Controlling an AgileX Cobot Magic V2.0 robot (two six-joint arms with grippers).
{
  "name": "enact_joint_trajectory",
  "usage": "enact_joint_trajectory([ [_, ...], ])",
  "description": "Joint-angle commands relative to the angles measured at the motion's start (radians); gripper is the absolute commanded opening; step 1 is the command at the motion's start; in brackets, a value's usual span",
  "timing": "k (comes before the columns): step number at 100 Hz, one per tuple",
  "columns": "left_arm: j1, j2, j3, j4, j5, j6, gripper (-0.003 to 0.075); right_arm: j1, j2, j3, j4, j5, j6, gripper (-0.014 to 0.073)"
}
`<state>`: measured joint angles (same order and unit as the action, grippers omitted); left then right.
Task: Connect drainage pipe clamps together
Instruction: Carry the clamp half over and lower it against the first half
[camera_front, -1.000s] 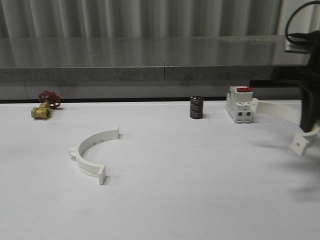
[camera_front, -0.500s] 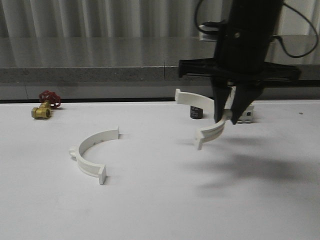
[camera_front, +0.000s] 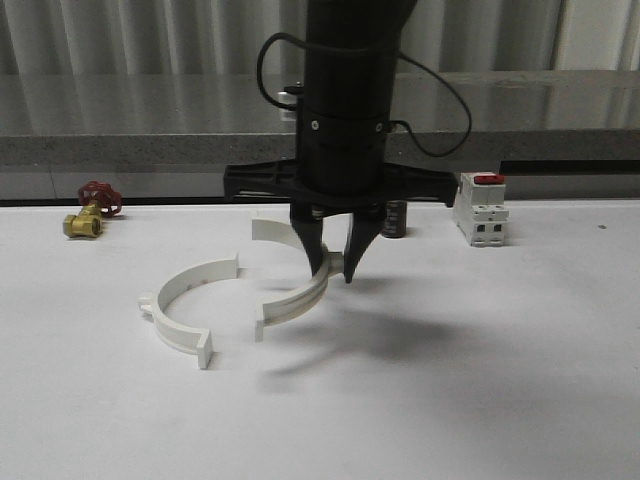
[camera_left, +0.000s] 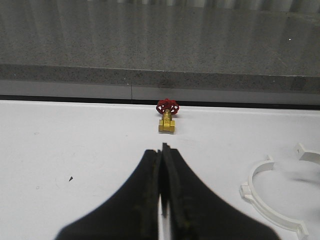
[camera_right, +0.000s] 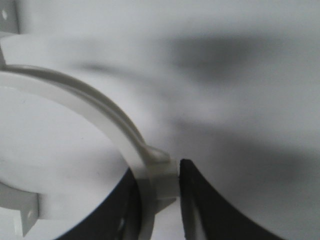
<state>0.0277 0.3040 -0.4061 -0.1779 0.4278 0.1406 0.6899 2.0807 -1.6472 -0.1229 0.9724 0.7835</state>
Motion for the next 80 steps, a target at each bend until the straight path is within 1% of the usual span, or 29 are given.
enact_joint_trajectory([
  [1,0.001,0.007,-0.026,-0.009,-0.077,-0.001,-0.0021,0.009,-0.023,-0.071,-0.024,0.013,0.004,0.0080],
  [9,0.001,0.007,-0.026,-0.009,-0.077,-0.001,-0.0021,0.013,0.008,-0.105,-0.023,0.035,0.010,0.0080],
  [19,0.001,0.007,-0.026,-0.009,-0.077,-0.001,-0.0021,0.012,0.033,-0.130,-0.027,0.048,0.069,0.0080],
  [26,0.001,0.007,-0.026,-0.009,-0.077,-0.001,-0.0021,0.012,0.042,-0.130,-0.032,0.035,0.097,0.0080],
  [41,0.001,0.007,-0.026,-0.009,-0.077,-0.001,-0.0021,0.016,0.055,-0.130,-0.021,0.015,0.104,0.0080],
  [59,0.001,0.007,-0.026,-0.009,-0.077,-0.001,-0.0021,0.017,0.065,-0.130,-0.013,-0.023,0.157,0.0080],
  [80,0.001,0.007,-0.026,-0.009,-0.077,-0.001,-0.0021,0.018,0.078,-0.130,0.001,-0.055,0.175,0.0080],
])
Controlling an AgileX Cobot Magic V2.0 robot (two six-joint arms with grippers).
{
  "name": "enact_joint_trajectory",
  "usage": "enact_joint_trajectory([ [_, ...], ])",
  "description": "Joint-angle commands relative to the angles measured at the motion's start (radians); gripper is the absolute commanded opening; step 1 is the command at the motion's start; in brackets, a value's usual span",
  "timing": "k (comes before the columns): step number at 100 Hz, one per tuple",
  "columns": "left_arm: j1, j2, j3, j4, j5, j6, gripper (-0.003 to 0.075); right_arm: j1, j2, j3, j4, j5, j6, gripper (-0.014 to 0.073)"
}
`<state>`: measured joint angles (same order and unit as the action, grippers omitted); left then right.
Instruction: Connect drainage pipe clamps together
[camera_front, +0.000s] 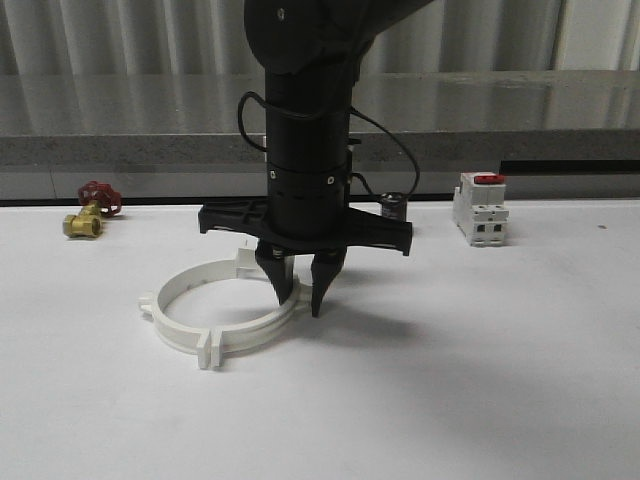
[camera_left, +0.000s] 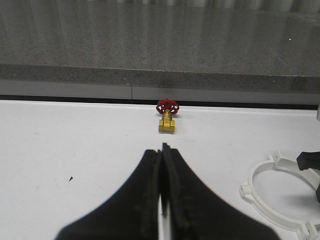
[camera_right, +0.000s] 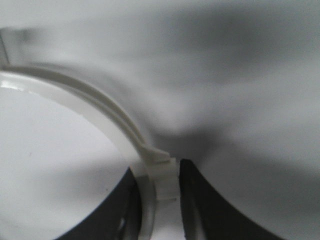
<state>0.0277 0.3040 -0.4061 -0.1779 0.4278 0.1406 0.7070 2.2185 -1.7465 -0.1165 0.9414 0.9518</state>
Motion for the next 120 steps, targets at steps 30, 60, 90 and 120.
enact_joint_trajectory([
  [30,0.001,0.007,-0.026,-0.009,-0.077,-0.001,-0.0021,0.000,-0.060,-0.030,-0.005,-0.047,0.007,0.0239],
  [60,0.001,0.007,-0.026,-0.009,-0.077,-0.001,-0.0021,0.000,-0.081,-0.030,-0.005,-0.052,0.007,0.0470],
  [90,0.001,0.007,-0.026,-0.009,-0.077,-0.001,-0.0021,0.000,-0.204,-0.029,-0.008,0.041,-0.332,0.0467],
  [120,0.001,0.007,-0.026,-0.009,-0.077,-0.001,-0.0021,-0.030,-0.332,-0.015,-0.043,0.194,-0.623,0.0040],
])
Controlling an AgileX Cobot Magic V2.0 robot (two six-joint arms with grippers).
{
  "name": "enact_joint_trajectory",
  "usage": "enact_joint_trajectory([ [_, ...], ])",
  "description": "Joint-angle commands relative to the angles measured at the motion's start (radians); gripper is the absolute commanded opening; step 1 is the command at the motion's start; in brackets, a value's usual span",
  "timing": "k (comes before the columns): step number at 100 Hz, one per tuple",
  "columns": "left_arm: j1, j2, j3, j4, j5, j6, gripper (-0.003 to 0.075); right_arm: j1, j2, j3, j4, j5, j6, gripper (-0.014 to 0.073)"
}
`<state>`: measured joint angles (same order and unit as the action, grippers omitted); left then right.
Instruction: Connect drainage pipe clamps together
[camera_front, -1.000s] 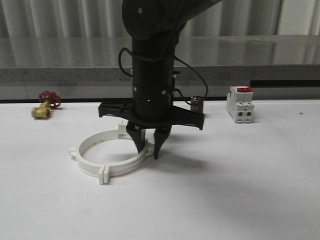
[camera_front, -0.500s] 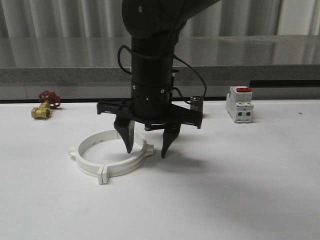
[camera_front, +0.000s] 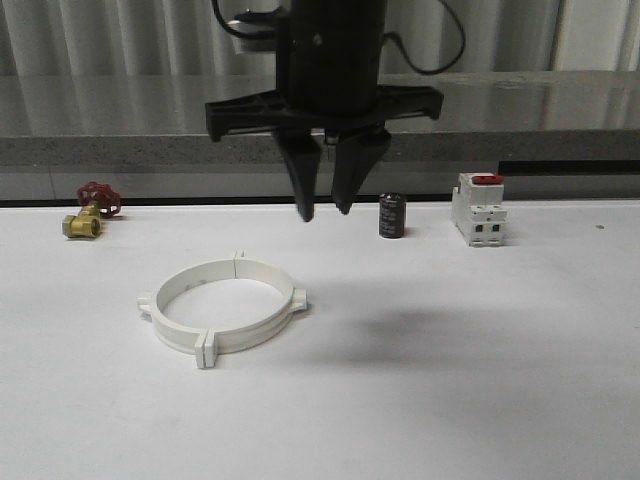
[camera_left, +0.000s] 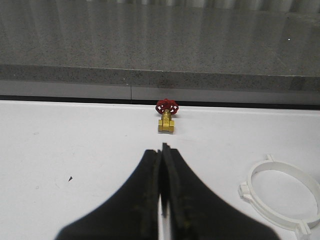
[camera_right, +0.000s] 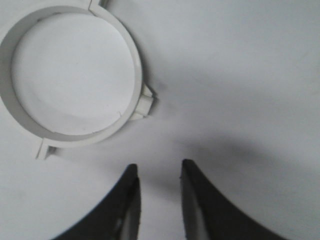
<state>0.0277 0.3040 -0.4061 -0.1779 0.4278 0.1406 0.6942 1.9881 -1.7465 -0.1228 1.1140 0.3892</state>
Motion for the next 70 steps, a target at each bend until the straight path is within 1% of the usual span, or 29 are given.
enact_joint_trajectory([
  [1,0.001,0.007,-0.026,-0.009,-0.077,-0.001,-0.0021,-0.018,-0.105,-0.013,-0.039,0.023,-0.066,0.0028],
  [4,0.001,0.007,-0.026,-0.009,-0.077,-0.001,-0.0021,-0.021,-0.123,-0.004,-0.043,0.024,-0.075,-0.0026],
  [8,0.001,0.007,-0.026,-0.009,-0.077,-0.001,-0.0021,-0.027,-0.143,0.011,-0.048,0.023,-0.087,-0.0071],
  [22,0.001,0.007,-0.026,-0.009,-0.077,-0.001,-0.0021,-0.067,-0.233,0.076,-0.050,0.019,-0.129,-0.0066],
  [34,0.001,0.007,-0.026,-0.009,-0.077,-0.001,-0.0021,-0.114,-0.322,0.160,-0.074,0.016,-0.130,-0.0066],
  [55,0.001,0.007,-0.026,-0.009,-0.077,-0.001,-0.0021,-0.239,-0.511,0.348,-0.069,-0.071,-0.130,-0.0066],
  [70,0.001,0.007,-0.026,-0.009,-0.077,-0.001,-0.0021,-0.335,-0.647,0.476,-0.041,-0.115,-0.129,-0.0066],
])
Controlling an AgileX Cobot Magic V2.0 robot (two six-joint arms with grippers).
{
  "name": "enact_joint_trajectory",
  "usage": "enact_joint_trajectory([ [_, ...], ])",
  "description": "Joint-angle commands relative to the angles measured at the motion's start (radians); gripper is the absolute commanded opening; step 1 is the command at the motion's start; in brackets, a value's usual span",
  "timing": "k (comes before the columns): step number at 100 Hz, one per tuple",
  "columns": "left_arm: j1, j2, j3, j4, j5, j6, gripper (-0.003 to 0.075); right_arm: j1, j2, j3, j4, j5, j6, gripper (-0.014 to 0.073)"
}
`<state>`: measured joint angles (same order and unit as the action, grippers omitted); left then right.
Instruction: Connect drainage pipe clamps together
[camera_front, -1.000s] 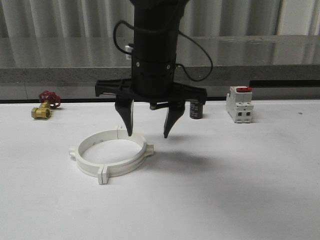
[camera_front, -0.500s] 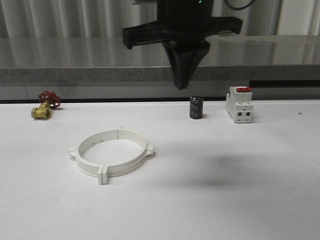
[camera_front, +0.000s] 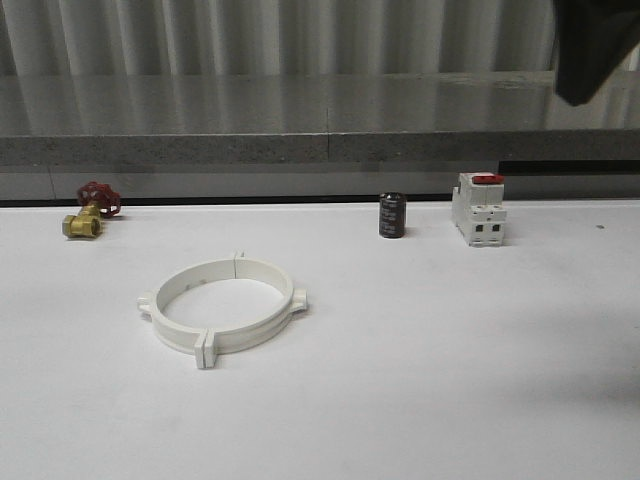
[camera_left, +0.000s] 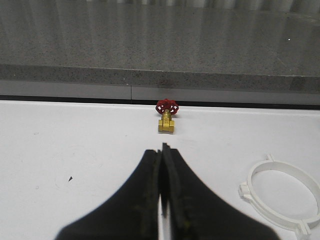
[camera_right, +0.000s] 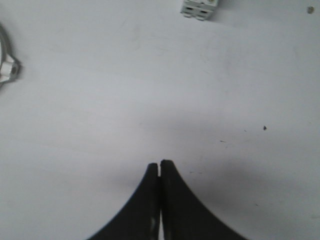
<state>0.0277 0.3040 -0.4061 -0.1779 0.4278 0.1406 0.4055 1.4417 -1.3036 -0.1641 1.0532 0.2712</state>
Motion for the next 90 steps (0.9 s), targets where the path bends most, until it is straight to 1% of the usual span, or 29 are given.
enact_joint_trajectory([
  [1,0.001,0.007,-0.026,-0.009,-0.077,-0.001,-0.0021,-0.054,-0.106,0.038,0.000,-0.056,-0.011,-0.0066],
  [16,0.001,0.007,-0.026,-0.009,-0.077,-0.001,-0.0021,-0.124,-0.227,0.147,-0.002,-0.069,-0.011,-0.0066],
  [36,0.001,0.007,-0.026,-0.009,-0.077,-0.001,-0.0021,-0.219,-0.387,0.290,-0.017,-0.133,-0.011,-0.0066],
  [48,0.001,0.007,-0.026,-0.009,-0.077,-0.001,-0.0021,-0.248,-0.489,0.363,-0.030,-0.160,-0.011,-0.0066],
  [58,0.001,0.007,-0.026,-0.009,-0.077,-0.001,-0.0021,-0.250,-0.580,0.415,-0.041,-0.175,-0.011,-0.0066],
  [68,0.001,0.007,-0.026,-0.009,-0.077,-0.001,-0.0021,-0.250,-0.650,0.466,-0.053,-0.242,-0.011,-0.0066],
  [90,0.001,0.007,-0.026,-0.009,-0.077,-0.001,-0.0021,-0.250,-0.797,0.611,-0.053,-0.445,-0.011,-0.0066],
])
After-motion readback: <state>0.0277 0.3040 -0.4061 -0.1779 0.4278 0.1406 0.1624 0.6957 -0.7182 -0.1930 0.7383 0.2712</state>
